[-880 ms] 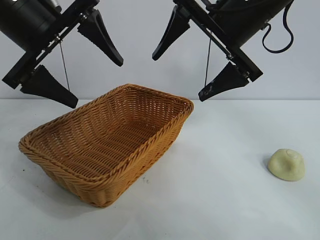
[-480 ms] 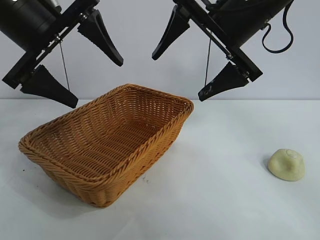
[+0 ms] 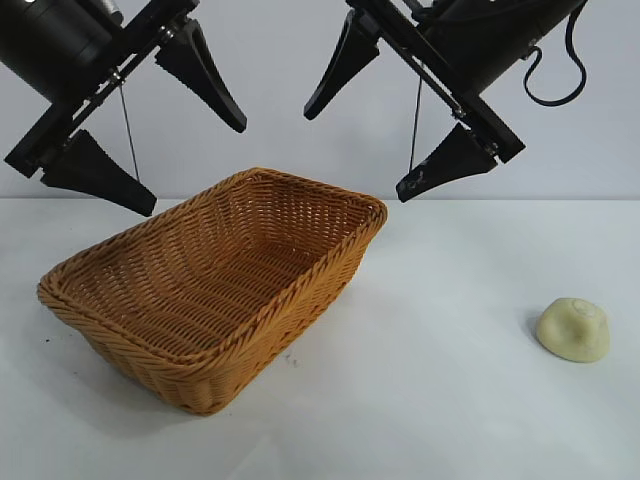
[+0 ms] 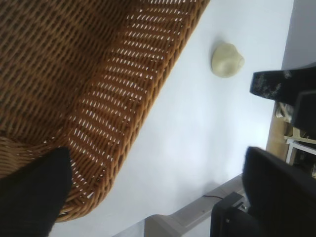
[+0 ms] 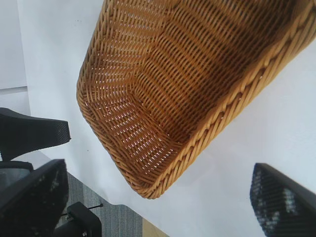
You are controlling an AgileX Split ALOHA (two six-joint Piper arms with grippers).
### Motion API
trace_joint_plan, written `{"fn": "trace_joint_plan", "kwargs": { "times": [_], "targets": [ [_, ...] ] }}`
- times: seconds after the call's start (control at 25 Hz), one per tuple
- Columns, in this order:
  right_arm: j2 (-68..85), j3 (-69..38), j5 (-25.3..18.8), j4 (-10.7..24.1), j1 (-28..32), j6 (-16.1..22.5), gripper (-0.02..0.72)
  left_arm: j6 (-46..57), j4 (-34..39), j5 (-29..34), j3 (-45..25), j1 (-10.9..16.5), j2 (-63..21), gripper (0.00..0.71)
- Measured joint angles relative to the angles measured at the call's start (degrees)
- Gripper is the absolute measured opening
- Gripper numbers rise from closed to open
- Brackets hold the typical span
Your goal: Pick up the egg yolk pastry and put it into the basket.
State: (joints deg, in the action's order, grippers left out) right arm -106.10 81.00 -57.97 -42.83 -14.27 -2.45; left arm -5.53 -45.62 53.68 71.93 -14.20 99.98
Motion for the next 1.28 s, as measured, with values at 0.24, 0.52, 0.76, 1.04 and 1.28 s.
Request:
{"fn": "trace_joint_plan", "kwargs": {
  "times": [0.24, 0.52, 0.76, 1.04, 1.28],
  "targets": [
    [0.00, 0.00, 0.10, 0.00, 0.00, 0.00, 0.694, 0.00, 0.00, 0.00, 0.00, 0.00, 0.00, 0.689],
    [0.00, 0.00, 0.28, 0.00, 0.00, 0.00, 0.694, 1.05, 0.00, -0.23, 0.00, 0.00, 0.00, 0.689],
    [0.00, 0.00, 0.71, 0.00, 0.00, 0.00, 0.694, 6.14, 5.13, 1.72, -0.12, 0.00, -1.80, 0.689],
    [0.00, 0.00, 0.77, 0.00, 0.00, 0.00, 0.694, 20.55, 15.45, 1.89, -0.51, -0.64, -10.92, 0.689],
    [0.00, 0.00, 0.82, 0.00, 0.00, 0.00, 0.694, 40.23, 28.91, 3.09, -1.64, -4.42, -15.80, 0.689]
  ]
}}
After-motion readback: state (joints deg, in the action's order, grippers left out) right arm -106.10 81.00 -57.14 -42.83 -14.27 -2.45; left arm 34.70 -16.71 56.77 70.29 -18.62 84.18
